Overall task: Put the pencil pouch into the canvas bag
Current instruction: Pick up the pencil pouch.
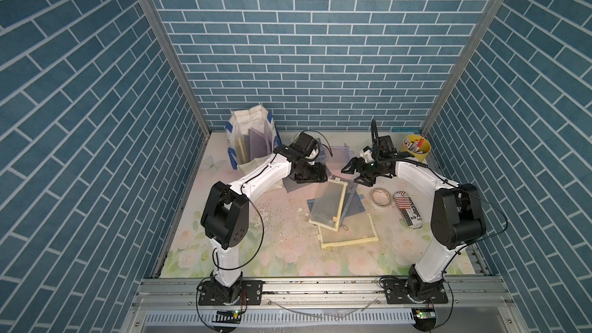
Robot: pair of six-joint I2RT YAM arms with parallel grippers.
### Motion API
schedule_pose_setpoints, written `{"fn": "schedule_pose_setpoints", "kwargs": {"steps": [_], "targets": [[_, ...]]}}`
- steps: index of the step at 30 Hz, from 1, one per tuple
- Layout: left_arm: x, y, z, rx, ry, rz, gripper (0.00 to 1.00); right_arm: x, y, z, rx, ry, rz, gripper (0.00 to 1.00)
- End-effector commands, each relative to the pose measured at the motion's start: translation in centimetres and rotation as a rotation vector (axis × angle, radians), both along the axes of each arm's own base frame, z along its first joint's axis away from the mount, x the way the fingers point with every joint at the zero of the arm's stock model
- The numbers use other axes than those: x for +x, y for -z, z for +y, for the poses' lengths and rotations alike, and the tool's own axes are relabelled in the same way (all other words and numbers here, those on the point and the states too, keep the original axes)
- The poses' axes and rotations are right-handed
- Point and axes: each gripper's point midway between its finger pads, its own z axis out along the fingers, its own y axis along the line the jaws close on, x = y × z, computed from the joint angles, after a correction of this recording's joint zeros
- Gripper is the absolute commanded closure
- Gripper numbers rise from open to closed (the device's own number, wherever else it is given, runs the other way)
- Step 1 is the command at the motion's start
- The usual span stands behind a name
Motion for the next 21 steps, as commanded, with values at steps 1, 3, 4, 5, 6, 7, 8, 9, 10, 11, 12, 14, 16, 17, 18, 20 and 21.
{"fn": "schedule_pose_setpoints", "kwargs": {"steps": [1, 3, 4, 5, 6, 7, 8, 9, 10, 11, 12, 14, 16, 17, 18, 20, 21], "targets": [[0.1, 0.3, -1.1, -0.083, -0.002, 0.014, 0.24, -1.2, 2.1, 0.6, 0.004, -0.024, 0.038, 0.22], [-0.3, 1.9, -0.7, -0.074, -0.012, 0.041, 0.19, -1.6, 2.9, 0.8, 0.001, -0.031, 0.055, 0.23], [-0.5, 2.6, -0.6, -0.073, -0.015, 0.052, 0.16, -1.8, 3.4, 0.9, 0.002, -0.037, 0.061, 0.24], [-0.7, 3.1, -0.6, -0.074, -0.016, 0.063, 0.15, -1.9, 3.7, 1.0, 0.004, -0.042, 0.063, 0.25], [-0.9, 3.6, -0.6, -0.076, -0.015, 0.073, 0.14, -1.9, 4.0, 1.2, 0.007, -0.048, 0.063, 0.26], [-1.1, 4.1, -0.7, -0.088, -0.016, 0.084, 0.13, -1.9, 4.3, 1.4, 0.01, -0.054, 0.064, 0.26], [-1.2, 4.4, -0.9, -0.1, -0.02, 0.091, 0.14, -2.0, 4.7, 1.6, 0.011, -0.059, 0.07, 0.27], [-1.4, 4.9, -1.0, -0.11, -0.021, 0.102, 0.14, -2.0, 5.1, 1.7, 0.012, -0.06, 0.074, 0.28], [-1.6, 5.4, -1.1, -0.115, -0.023, 0.111, 0.14, -2.0, 5.4, 1.9, 0.012, -0.065, 0.08, 0.29], [-1.7, 5.9, -1.1, -0.118, -0.023, 0.123, 0.14, -2.1, 5.9, 2.0, 0.01, -0.067, 0.089, 0.29], [-1.9, 6.3, -1.3, -0.124, -0.022, 0.136, 0.16, -2.1, 6.3, 2.1, 0.008, -0.071, 0.097, 0.29], [-2.1, 6.8, -1.6, -0.124, -0.021, 0.161, 0.17, -2.2, 6.8, 2.3, 0.004, -0.077, 0.109, 0.3], [-2.5, 7.1, -2.0, -0.119, -0.011, 0.174, 0.18, -2.2, 7.1, 2.7, 0.012, -0.08, 0.114, 0.31], [-2.6, 7.1, -2.3, -0.127, -0.01, 0.176, 0.19, -2.1, 7.2, 2.8, 0.019, -0.079, 0.114, 0.32], [-2.7, 7.0, -2.6, -0.141, -0.011, 0.177, 0.19, -2.1, 7.3, 3.1, 0.029, -0.078, 0.117, 0.34], [-2.8, 6.9, -3.2, -0.169, -0.018, 0.179, 0.22, -2.0, 7.3, 3.5, 0.047, -0.079, 0.114, 0.37], [-2.9, 6.8, -3.5, -0.178, -0.018, 0.178, 0.23, -2.0, 7.3, 3.7, 0.053, -0.078, 0.112, 0.39]]}}
